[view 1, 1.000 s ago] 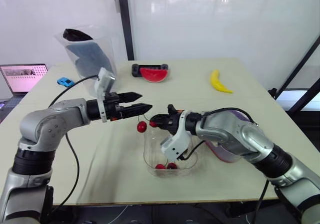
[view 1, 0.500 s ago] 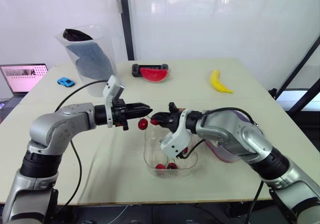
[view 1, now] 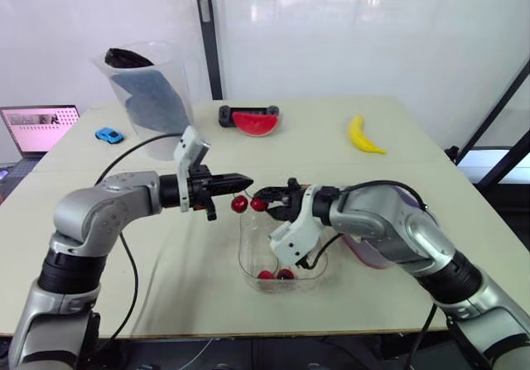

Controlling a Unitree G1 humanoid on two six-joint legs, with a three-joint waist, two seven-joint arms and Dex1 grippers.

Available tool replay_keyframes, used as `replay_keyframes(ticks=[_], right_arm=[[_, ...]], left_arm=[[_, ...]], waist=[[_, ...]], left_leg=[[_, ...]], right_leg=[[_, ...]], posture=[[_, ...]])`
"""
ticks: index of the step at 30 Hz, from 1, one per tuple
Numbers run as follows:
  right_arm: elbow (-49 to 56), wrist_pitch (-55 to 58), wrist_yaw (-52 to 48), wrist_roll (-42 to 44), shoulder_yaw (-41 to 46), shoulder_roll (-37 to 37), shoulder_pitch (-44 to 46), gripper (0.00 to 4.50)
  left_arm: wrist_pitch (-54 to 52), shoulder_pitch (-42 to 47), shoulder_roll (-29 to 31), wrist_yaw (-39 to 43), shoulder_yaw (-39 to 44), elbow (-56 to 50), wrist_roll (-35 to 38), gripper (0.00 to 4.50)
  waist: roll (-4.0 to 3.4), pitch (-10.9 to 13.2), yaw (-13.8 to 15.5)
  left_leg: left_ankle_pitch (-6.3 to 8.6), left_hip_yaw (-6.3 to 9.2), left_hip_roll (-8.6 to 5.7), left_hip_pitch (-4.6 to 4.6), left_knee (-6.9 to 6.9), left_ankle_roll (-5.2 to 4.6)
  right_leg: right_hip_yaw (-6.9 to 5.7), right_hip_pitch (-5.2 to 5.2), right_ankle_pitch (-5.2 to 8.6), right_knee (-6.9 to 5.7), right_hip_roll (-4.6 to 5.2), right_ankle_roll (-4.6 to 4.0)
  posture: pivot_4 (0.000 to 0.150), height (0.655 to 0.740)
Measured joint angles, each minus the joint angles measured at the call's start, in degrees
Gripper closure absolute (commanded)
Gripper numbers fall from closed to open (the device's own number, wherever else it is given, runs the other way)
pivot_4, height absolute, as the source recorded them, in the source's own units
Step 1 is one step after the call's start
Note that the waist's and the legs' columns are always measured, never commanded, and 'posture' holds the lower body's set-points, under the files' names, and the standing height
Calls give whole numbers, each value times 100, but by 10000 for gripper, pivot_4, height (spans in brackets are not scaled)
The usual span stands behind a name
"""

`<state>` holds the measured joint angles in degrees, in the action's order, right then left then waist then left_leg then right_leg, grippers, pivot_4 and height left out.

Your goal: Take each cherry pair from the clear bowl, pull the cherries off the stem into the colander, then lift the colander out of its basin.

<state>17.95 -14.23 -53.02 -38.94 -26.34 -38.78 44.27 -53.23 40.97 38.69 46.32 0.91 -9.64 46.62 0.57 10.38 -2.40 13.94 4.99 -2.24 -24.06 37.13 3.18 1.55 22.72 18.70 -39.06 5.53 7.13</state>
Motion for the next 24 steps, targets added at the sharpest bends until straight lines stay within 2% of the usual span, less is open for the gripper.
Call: replay_keyframes(ticks=[1, 4, 6, 8, 10, 12, 15, 18, 24], right_arm=[[0, -4, -17, 17, 24, -4, 0, 247], [144, 406, -401, 547, 323, -75, -39, 247], [805, 2073, -1417, 1762, 842, -294, -243, 247], [1359, 4305, -2229, 3012, 1440, -350, -170, 247], [1661, 5738, -2436, 3821, 1792, -242, 98, 247], [1700, 7224, -2370, 4726, 2371, 224, 545, 247], [1399, 8488, -2217, 5420, 2668, 220, 895, 247], [897, 9238, -1860, 5897, 2916, 437, 989, 247], [548, 8817, -1019, 6186, 2798, 852, 467, 247]], left_arm=[[7, 3, -4, 22, 0, 23, -26, 45000], [41, 22, -25, 126, -13, 68, -119, 45000], [177, 46, -155, 189, 18, 115, -117, 45000], [378, 44, -236, 307, 75, 254, -121, 45000], [552, 43, -236, 492, 67, 277, -182, 45000], [770, 62, -258, 776, 55, 285, -229, 45000], [1049, 85, -255, 1185, 41, 353, -265, 45000], [1266, 85, -216, 1492, 27, 501, -386, 45000], [1286, 209, -293, 1775, -5, 503, -387, 45000]], waist=[[0, 0, 2], [1, 1, 18], [1, 2, 63], [2, 2, 65], [2, 2, 25], [-1, 1, -3], [0, 1, 15], [0, 1, 29], [1, 1, 15]], left_leg=[[0, 0, 0, 0, 0, 0], [0, 1, 1, 0, 2, 0], [1, 11, 8, -1, 7, -1], [2, 17, 9, 0, 14, -3], [18, 18, 7, 7, 9, -32], [18, 18, 7, 16, -2, -32], [19, 16, 2, 15, -1, -34], [19, 12, 0, 13, -1, -35], [20, 7, 0, 9, 1, -37]], right_leg=[[0, 0, 0, 0, 0, 0], [0, -3, 0, 1, 1, 0], [-9, -15, 0, 7, 2, 0], [-10, -21, 0, 8, 2, 0], [-9, -20, 0, 6, 0, -2], [-9, -18, 1, 0, -5, -4], [-9, -19, 2, 0, 2, -5], [-9, -19, 1, 2, 3, -4], [-6, -12, 1, -1, 4, -4]], posture=[[1500, 7400], [1500, 7400], [1500, 7400], [1500, 7400], [1500, 7400], [1500, 7400], [1500, 7400], [1500, 7400], [1500, 7400]])
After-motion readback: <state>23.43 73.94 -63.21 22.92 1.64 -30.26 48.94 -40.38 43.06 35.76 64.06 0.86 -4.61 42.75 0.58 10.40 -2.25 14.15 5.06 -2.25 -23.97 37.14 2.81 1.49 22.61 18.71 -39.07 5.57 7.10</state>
